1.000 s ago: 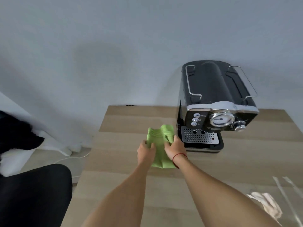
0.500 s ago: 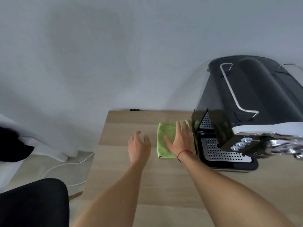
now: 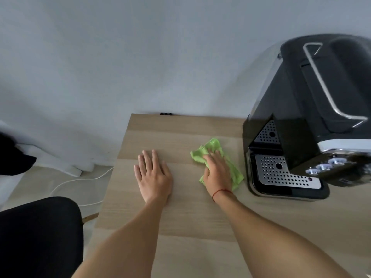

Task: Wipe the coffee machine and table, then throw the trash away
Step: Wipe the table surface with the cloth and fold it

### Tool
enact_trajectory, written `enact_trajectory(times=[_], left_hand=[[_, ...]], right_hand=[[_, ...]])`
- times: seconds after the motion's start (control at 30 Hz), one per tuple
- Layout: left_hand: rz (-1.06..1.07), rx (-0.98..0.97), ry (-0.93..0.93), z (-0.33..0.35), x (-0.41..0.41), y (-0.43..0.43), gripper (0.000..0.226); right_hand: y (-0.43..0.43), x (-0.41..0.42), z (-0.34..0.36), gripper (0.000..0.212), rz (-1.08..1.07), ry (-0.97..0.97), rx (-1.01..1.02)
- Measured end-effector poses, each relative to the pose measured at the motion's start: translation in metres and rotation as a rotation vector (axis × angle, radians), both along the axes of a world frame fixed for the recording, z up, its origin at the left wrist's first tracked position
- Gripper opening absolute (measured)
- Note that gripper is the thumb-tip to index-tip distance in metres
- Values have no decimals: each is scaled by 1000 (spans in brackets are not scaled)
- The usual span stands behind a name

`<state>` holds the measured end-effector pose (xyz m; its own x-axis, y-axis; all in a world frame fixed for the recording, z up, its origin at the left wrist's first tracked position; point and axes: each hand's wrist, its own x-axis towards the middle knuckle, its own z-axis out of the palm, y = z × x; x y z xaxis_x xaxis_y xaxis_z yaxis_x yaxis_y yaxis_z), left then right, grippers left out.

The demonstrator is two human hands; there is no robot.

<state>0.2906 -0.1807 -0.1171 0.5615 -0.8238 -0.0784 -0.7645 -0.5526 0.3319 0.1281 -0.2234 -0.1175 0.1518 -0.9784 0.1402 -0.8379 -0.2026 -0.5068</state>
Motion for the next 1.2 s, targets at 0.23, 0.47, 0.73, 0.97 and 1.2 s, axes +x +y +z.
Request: enact_trajectory(times=[0.23, 0.47, 0.73, 0.97, 1.2], left_hand=[[10, -19, -16, 0, -1, -1, 54], [18, -56, -57, -8, 1, -1, 54], [-78, -16, 96, 9, 8, 10, 52], [-37, -18, -21, 1, -3, 20, 54], [-26, -27, -53, -8, -2, 17, 54]], right_hand=[[-71, -25, 43, 63, -178, -260, -14], [-85, 4, -3, 44, 31, -30, 245], [5, -5, 21, 50, 295, -165, 233], [-68, -35, 44, 49, -55, -171, -55], [-40, -37, -12, 42, -34, -54, -11]])
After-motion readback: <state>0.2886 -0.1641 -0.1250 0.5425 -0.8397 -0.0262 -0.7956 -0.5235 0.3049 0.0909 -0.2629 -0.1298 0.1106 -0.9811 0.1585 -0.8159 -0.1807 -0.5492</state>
